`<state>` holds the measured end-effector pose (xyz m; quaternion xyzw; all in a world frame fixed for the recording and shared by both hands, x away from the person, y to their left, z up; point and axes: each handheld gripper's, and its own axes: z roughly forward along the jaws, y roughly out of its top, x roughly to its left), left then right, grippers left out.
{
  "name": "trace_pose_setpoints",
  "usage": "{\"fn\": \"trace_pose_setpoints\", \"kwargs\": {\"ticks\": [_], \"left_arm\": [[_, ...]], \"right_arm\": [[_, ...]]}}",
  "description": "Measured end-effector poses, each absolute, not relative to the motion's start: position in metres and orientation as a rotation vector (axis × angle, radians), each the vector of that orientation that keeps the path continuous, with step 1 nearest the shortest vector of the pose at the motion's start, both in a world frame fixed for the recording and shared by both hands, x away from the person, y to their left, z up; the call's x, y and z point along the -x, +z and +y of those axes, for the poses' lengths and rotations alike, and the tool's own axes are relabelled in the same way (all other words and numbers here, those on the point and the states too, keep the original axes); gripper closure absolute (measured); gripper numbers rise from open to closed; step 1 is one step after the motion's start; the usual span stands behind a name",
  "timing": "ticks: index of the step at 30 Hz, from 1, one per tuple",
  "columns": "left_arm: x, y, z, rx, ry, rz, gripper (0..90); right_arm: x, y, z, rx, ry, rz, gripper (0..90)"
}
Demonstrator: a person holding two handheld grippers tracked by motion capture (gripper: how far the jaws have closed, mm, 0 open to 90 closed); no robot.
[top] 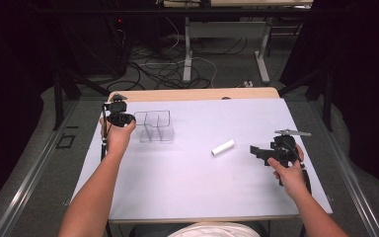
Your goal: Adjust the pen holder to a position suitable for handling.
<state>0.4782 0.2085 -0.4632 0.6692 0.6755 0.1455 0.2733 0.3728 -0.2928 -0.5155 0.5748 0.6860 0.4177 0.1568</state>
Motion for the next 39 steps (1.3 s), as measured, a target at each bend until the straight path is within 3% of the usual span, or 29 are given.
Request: {"fn": "trace_pose_setpoints", "kwargs": {"ticks": [21, 28, 39], "left_arm": [[-0.468, -0.465, 0.213, -1.792, 0.347, 1.782, 86.1], [-0.462, -0.459, 0.220, -1.761, 0.340, 1.693, 79.9], [-0.460, -0.454, 0.237, -1.722, 0.387, 1.689, 89.9]], "right_arm": [[-0.373, -0.516, -0.292, -1.654, 1.197, 1.965, 7.5], [-0.373, -0.516, -0.291, -1.654, 1.197, 1.966, 7.4], [-0.374, -0.518, -0.292, -1.649, 1.184, 1.974, 7.4]]}}
